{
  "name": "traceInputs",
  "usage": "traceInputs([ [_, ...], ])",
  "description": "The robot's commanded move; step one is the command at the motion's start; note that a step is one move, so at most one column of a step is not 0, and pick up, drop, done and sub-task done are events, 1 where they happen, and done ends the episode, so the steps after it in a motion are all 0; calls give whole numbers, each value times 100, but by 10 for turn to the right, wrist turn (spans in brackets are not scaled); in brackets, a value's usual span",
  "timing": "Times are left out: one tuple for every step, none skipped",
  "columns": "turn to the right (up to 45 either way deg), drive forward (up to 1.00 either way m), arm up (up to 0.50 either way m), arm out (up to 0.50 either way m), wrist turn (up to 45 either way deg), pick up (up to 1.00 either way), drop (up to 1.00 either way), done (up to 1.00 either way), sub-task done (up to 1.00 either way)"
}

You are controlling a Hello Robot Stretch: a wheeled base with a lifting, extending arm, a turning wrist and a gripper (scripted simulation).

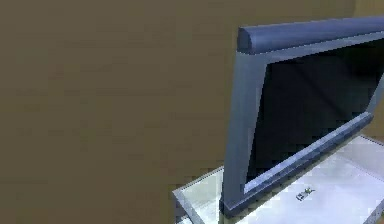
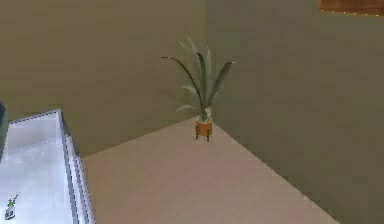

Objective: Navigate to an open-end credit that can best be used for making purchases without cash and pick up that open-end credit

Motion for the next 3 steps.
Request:
traceInputs([
  [-450,0,0,0,0,0,0,0,0],
  [-450,0,0,0,0,0,0,0,0],
  [-450,0,0,0,0,0,0,0,0],
])
